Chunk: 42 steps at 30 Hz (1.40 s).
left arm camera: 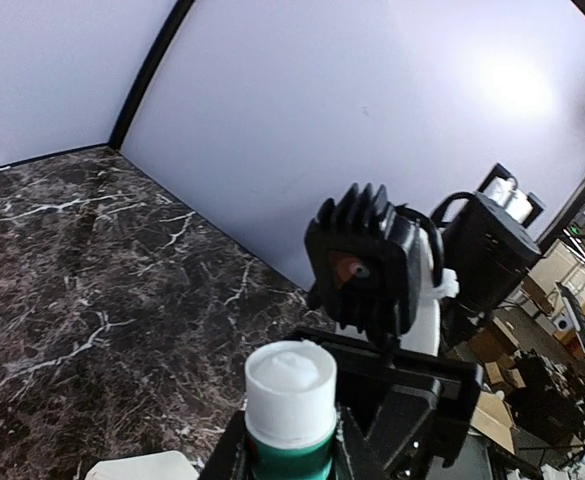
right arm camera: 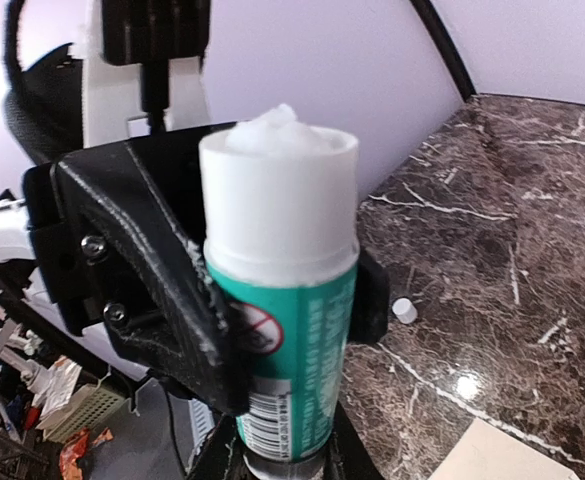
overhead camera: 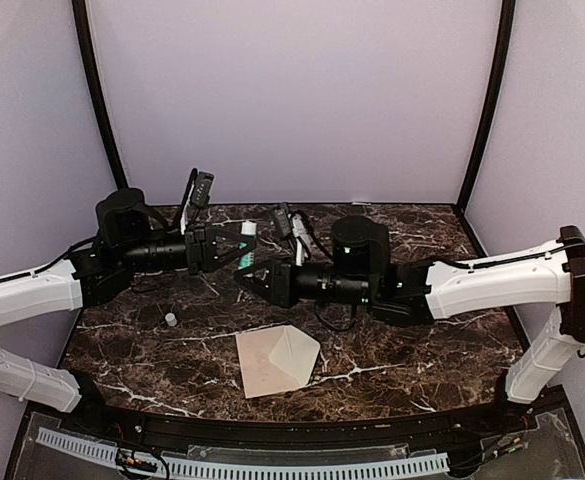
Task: Place the letter into the envelope and seal it
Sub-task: Unscrew the solid glue.
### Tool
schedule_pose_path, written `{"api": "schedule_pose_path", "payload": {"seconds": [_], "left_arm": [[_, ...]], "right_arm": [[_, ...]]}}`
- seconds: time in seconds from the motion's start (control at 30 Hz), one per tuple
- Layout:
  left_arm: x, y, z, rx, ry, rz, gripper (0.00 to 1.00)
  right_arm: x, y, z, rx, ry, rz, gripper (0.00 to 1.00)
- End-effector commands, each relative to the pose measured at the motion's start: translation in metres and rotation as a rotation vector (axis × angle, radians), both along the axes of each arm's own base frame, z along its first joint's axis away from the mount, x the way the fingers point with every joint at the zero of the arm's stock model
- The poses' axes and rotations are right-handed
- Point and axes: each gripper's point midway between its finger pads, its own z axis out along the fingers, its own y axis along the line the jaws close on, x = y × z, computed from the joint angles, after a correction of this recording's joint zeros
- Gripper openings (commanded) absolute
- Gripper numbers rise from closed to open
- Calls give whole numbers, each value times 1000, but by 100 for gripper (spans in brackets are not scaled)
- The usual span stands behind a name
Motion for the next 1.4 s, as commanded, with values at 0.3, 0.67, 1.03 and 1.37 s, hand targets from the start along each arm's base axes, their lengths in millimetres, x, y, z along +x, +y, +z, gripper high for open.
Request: {"api": "schedule_pose_path", "payload": {"seconds": [0.3, 0.67, 1.03, 1.37], "left_arm": [[-72, -2, 51, -165, -163, -435, 0], [-47, 7, 54, -146, -194, -211, 0], [19, 28, 20, 0, -76, 181, 0], [41, 32, -13, 81, 26, 287, 0]], "right_arm": [[-66, -29, 93, 299, -203, 372, 0], [-33, -43, 76, 212, -181, 208, 70], [32, -70, 20, -48, -49, -210, 76], [34, -37, -14, -237, -41, -287, 68]]}}
